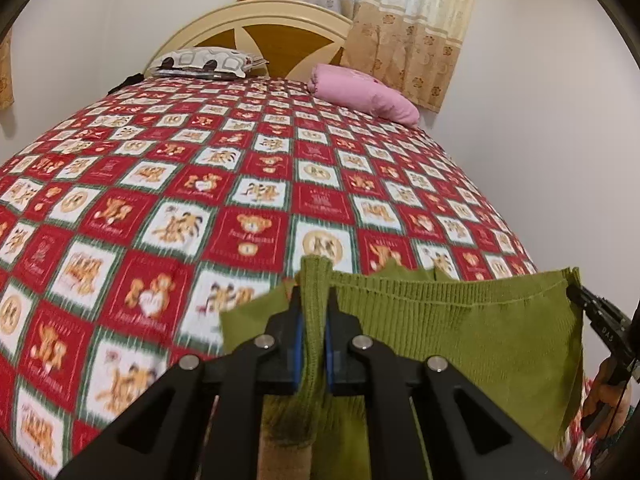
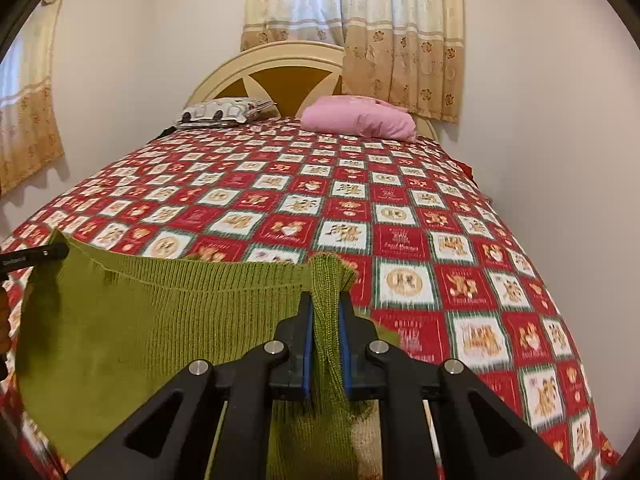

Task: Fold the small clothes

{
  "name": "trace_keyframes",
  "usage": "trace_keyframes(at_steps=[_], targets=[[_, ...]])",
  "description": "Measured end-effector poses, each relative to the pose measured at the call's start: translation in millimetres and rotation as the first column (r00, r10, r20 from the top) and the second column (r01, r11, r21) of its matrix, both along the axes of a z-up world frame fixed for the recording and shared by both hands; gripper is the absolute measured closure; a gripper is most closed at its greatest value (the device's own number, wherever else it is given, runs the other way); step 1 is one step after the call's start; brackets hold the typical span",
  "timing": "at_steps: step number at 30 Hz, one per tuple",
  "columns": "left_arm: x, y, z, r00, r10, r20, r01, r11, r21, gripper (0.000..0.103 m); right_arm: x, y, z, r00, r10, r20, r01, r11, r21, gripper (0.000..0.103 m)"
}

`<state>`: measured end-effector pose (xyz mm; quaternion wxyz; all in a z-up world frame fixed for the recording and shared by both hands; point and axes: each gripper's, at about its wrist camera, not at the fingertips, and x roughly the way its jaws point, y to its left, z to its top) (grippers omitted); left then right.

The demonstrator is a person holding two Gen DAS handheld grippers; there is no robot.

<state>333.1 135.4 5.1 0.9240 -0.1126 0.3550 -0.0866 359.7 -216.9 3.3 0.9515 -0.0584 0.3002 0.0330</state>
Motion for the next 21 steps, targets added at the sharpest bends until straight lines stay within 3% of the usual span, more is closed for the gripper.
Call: trace_keyframes(at_steps=[4,9,15,18,20,21], targets=[[31,-6,-10,1.0,0.023,-0.015,-0.023,1.0,0.013,0.094,37,-3,-15,0.999,-0.031,-0.019,0.032,0.999,0.015,0.093],[68,-14,-40,0.995,0.07,-0.072,-0.067,0.997,0.05,0.094,83,-5,-56,0.994,-0.081,-0.077,0.083,0.996,0.02,0.093],[76,-14,-70,0.984,0.113,-0.14,-0.104,0.992,0.071,0.093,105,-13,-90,0.982,-0.091,-0.165,0.097,0.995,0.032,0.093],[77,-16,-71,0.98,0.132,-0.151,-0.118,0.988,0.101,0.087,109,-15,-97,0.973,-0.109,-0.203,0.117,0.993,0.029,0.093],[83,-20,-74,0.974,0.142,-0.175,-0.119,0.984,0.136,0.079,114,-14,-102,0.964,-0.12,-0.236,0.125,0.992,0.01,0.091],[84,-21,-74,0.971,0.154,-0.184,-0.126,0.98,0.155,0.072,116,-12,-104,0.961,-0.118,-0.252,0.121,0.993,-0.003,0.085]])
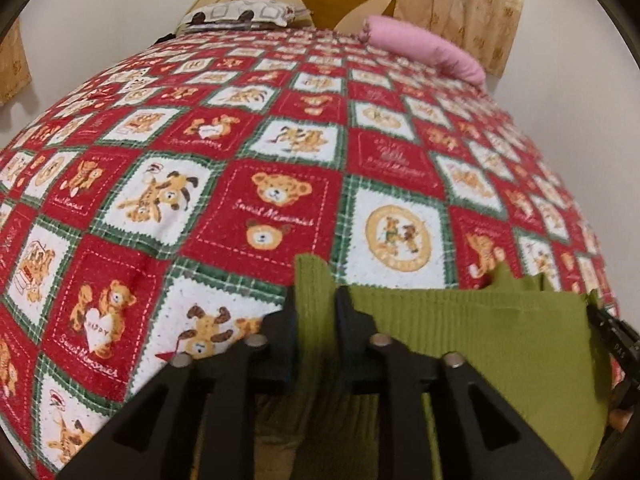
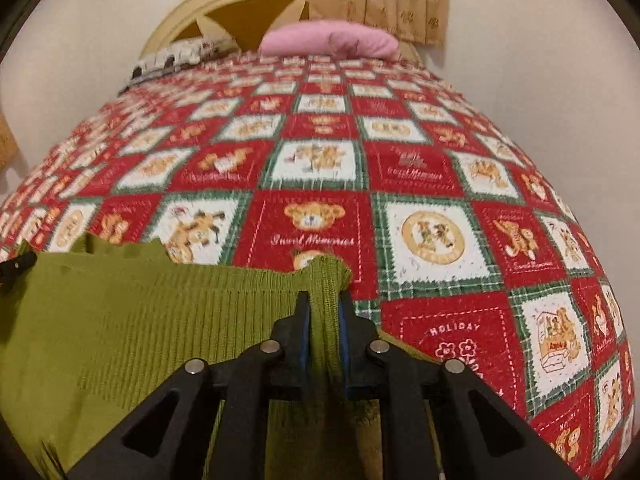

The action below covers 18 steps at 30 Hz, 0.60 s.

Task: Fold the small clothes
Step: 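Lay the hem over the folded sleeves with both grippers and release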

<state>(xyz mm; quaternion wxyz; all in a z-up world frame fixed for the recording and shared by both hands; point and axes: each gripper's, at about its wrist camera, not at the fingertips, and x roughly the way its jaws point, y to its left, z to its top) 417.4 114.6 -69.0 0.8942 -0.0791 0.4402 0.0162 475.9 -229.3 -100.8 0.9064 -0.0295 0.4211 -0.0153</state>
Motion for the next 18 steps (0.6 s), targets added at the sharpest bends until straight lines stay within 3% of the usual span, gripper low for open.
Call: trace_keyframes(at_steps=[2,4,7,9,13,18], targets=[[1,2,2,1.0,0.028,-0.014,-0.027,0.999,0.025,0.058,3,1,-1,1.0,-0.008,-0.025,0.007,1.0,-0.029,0.072],[-5,9,11,0.999,0.041,-0.023,-0.041,0.999,0.031,0.047,-1,-7,6,0.999,-0.015,-0.037,0.015,1.0,-0.003,0.068],[-34,17,35,0.998,0.051,0.049,-0.055,0.995,0.086,0.045,-61,-38,50,0.975,-0.137,0.173,0.117,0.986,0.122,0.068],[-63,14,48,0.995,0.037,0.096,-0.054,0.982,0.181,0.041,-100,-48,71,0.953,-0.182,0.243,0.158,0.981,0.115,0.068],[-121,-6,54,0.99,-0.062,0.126,0.038,0.982,0.187,0.035,-164,-32,71,0.976,-0.09,0.2,0.058,0.985,0.162,0.068],[-175,-43,38,0.982,-0.133,0.137,0.11,0.98,0.165,0.032,-210,12,41,0.99,0.049,0.133,-0.066,0.99,0.126,0.068]])
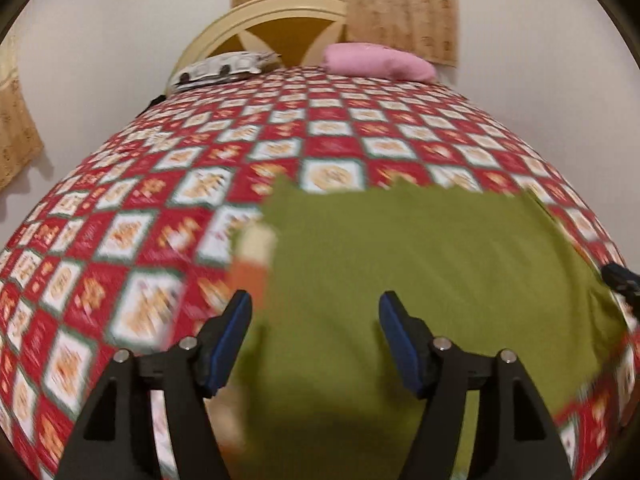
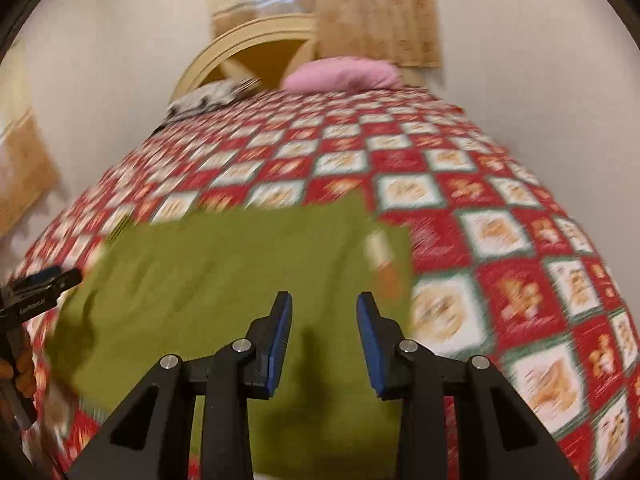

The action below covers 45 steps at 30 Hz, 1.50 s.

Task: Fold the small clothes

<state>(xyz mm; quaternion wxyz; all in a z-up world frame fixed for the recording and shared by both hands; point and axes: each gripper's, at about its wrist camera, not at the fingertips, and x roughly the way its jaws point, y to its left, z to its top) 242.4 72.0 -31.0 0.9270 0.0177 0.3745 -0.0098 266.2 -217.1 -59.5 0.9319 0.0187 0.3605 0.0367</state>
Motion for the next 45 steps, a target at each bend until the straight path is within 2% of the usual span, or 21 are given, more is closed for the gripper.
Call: trace_keyframes(at_steps=[3,5,6,7,9,11,15,18,21,24,27,29,30,31,32,34,35,37,38,42,45], targets=[[-16,-19,-19,0.999,-0.041,-0.022,0.041,0.999,0.0,0.027,-4,11,-29,0.996,-0.006,-0.093,-0.002,0.997,-0.081,0.069],[-20,-24,-29,0.999,-0.033,-0.037,0.034,0.999,0.025,0.026,-12,-3,-45,0.989,-0.041,-0.143,0.032,0.997,-0.066,0.07],[-21,-23,-34,0.998,-0.029,-0.051,0.03,0.999,0.026,0.025,-18,-11,-44,0.989,-0.057,-0.139,0.052,0.998,-0.041,0.072],[-21,-19,-35,0.998,-0.029,-0.058,0.029,1.0,0.007,0.025,-25,-21,-43,0.986,-0.086,-0.14,0.083,0.996,-0.031,0.081],[-18,-8,-34,0.998,-0.01,-0.06,0.006,0.998,-0.065,0.024,-42,-34,-43,0.984,-0.115,-0.135,0.114,0.993,-0.014,0.089],[-16,-2,-39,0.997,-0.004,-0.076,-0.005,0.994,-0.108,0.024,-55,-41,-44,0.985,-0.107,-0.138,0.111,0.994,0.023,0.091],[-15,-13,-43,0.997,-0.019,-0.073,0.014,0.998,-0.067,0.013,-57,-39,-34,0.981,-0.103,-0.167,0.108,0.994,0.019,0.091],[-14,-21,-48,0.996,-0.021,-0.083,0.019,1.0,-0.021,0.008,-44,-34,-9,0.989,-0.105,-0.105,0.11,0.993,0.043,0.091],[-16,-21,-49,0.996,-0.016,-0.085,0.014,1.0,-0.013,0.007,-15,-14,12,0.996,-0.079,-0.033,0.08,0.996,0.028,0.091],[-18,-19,-49,0.996,-0.015,-0.085,0.014,1.0,-0.018,0.006,33,15,5,0.998,-0.007,-0.056,0.009,0.999,0.052,0.091],[-18,-18,-49,0.996,-0.015,-0.086,0.013,1.0,-0.022,0.006,66,32,-16,0.995,0.031,-0.094,-0.034,0.999,-0.031,0.091],[-18,-18,-49,0.996,-0.017,-0.087,0.015,1.0,-0.026,0.005,76,23,-34,0.988,-0.011,-0.153,0.002,0.998,-0.056,0.091],[-17,-18,-50,0.996,-0.02,-0.09,0.018,0.999,-0.026,0.004,76,5,-42,0.987,-0.023,-0.158,0.022,1.0,-0.013,0.092],[-17,-19,-50,0.996,-0.022,-0.091,0.02,0.999,-0.025,0.003,72,-15,-42,0.99,-0.018,-0.138,0.03,0.996,0.087,0.1],[-17,-19,-50,0.995,-0.025,-0.093,0.023,0.999,-0.025,0.003,70,-34,-44,0.987,-0.045,-0.154,0.068,0.986,0.152,0.103],[-17,-20,-50,0.995,-0.029,-0.094,0.026,0.999,-0.027,0.002,62,-56,-44,0.982,-0.078,-0.174,0.119,0.963,0.243,0.103],[-17,-19,-50,0.995,-0.029,-0.093,0.026,0.999,-0.029,0.002,57,-63,-43,0.977,-0.11,-0.183,0.154,0.957,0.246,0.103],[-17,-19,-50,0.995,-0.029,-0.092,0.026,0.999,-0.036,0.002,42,-52,-29,0.971,-0.181,-0.154,0.202,0.97,0.133,0.103],[-17,-18,-49,0.996,-0.028,-0.09,0.025,0.999,-0.037,0.002,33,-41,-22,0.978,-0.172,-0.12,0.184,0.978,0.097,0.103],[-25,-15,-40,0.998,-0.001,-0.06,-0.001,0.999,-0.037,0.003,3,23,-10,0.997,0.005,-0.076,0.007,0.988,0.157,0.103],[-40,4,-17,0.999,0.029,0.02,-0.026,0.994,-0.103,0.003,-12,76,-17,0.987,0.136,-0.088,-0.125,0.985,0.122,0.103]])
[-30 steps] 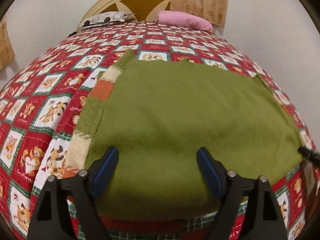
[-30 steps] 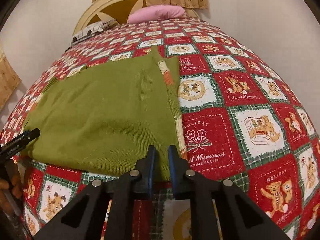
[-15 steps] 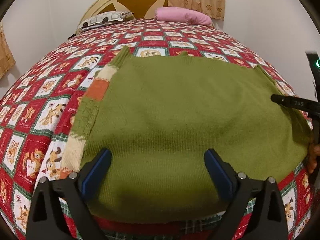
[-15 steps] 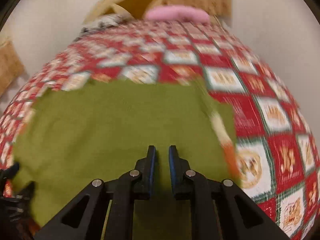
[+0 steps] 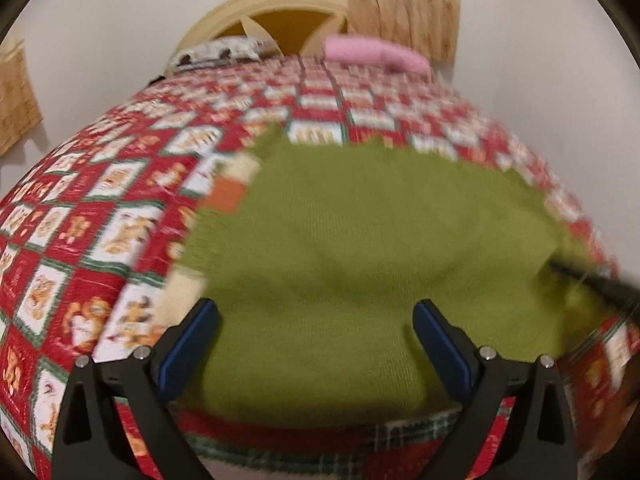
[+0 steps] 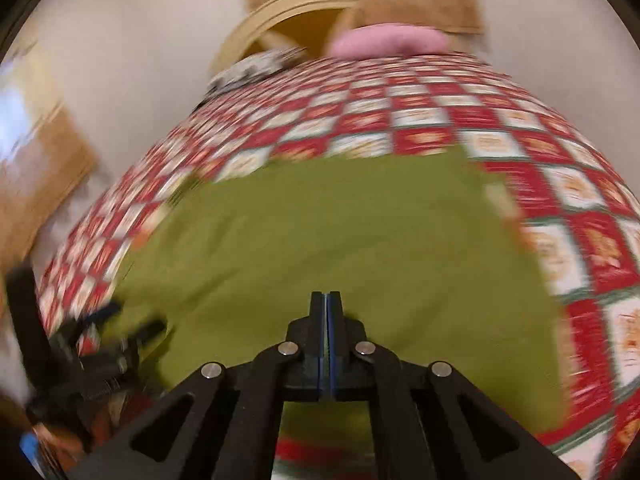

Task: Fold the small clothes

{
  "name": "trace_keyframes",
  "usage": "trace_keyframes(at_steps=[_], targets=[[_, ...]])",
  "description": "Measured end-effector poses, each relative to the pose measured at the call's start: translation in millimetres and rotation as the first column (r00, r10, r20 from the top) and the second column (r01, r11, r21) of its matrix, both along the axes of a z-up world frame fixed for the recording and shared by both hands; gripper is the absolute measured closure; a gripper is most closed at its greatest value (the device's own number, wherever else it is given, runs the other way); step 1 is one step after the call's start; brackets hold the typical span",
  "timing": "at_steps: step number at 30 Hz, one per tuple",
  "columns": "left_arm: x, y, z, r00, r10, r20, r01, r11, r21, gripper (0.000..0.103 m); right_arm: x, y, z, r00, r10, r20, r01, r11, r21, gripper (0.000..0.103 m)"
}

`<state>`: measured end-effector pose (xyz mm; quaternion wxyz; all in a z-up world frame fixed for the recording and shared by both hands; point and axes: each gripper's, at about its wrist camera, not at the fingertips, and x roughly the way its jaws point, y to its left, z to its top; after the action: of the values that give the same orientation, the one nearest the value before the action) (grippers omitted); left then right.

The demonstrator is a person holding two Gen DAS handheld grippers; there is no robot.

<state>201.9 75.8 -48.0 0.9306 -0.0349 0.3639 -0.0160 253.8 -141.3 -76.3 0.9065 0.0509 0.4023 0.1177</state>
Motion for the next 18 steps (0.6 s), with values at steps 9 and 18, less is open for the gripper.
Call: trace_keyframes(at_steps=[9,18], targets=[[42,70,11,0.988,0.15,-0.025,-0.152,0.977,-0.149,0.016,-12,24,-33,0.998,0.055,-0.021,-0.055,0.998,-0.017,0.101],[59,57,-29,0.984,0.103,-0.147,-0.147,0.934,-0.326,0.034,-14,23,-35,0.999,0.048,-0.014,-0.048,0.999,-0.004,0.101]])
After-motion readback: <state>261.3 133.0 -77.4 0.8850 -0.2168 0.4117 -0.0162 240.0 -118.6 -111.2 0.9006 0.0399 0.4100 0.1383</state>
